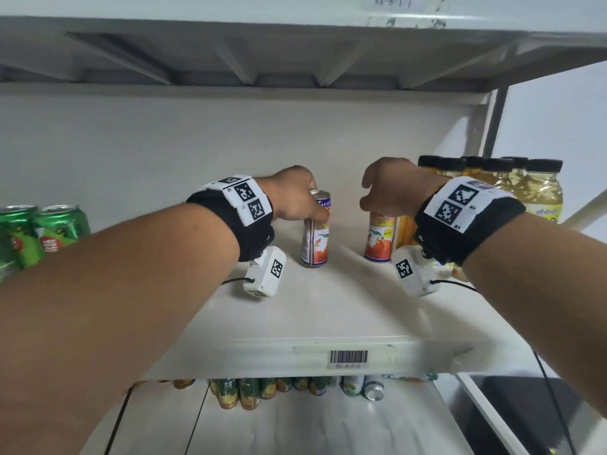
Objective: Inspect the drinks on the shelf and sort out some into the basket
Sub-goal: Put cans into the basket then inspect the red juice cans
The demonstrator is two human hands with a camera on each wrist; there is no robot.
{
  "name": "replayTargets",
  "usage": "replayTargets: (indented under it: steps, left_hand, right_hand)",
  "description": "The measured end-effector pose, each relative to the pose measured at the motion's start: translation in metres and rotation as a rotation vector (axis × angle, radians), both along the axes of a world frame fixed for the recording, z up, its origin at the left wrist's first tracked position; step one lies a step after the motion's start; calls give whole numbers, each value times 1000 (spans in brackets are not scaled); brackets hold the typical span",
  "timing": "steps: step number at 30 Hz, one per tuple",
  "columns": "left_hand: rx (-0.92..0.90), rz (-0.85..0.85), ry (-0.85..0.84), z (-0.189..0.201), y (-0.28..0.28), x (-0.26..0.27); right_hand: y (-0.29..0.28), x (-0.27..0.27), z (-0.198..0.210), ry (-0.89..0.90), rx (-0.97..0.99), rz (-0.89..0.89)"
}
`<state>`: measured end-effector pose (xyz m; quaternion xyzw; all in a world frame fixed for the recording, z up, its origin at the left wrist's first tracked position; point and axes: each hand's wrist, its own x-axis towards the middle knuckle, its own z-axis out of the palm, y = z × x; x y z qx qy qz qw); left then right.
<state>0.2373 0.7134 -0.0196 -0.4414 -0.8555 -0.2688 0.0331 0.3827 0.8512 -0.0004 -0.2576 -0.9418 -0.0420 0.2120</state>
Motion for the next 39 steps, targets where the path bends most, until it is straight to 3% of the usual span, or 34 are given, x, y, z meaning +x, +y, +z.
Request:
replayTargets:
  steps: [10,17,20,27,32,35,39]
  left_hand:
    - [-166,47,87,3,18,2]
    - [125,-58,211,10,1,34]
    - [193,-135,159,11,-14,50]
    - [120,-249,4,9,-47,75]
    - [232,-387,-211,5,-66,78]
    - [282,-363,-260,-1,-74,74]
    - [376,-290,-262,-7,-80,73]
  right_hand:
    - [15,-10,-7,-182,102,-31]
    - [2,3,-11,-21,-15,30]
    - [-11,18,-7,114,-37,89]
    - [-54,52,14,448,-215,273]
    - [-78,63,10,600,-304,318]
    - [-89,63,1,648,-432,257]
    - [-100,61,-12,555,-581,264]
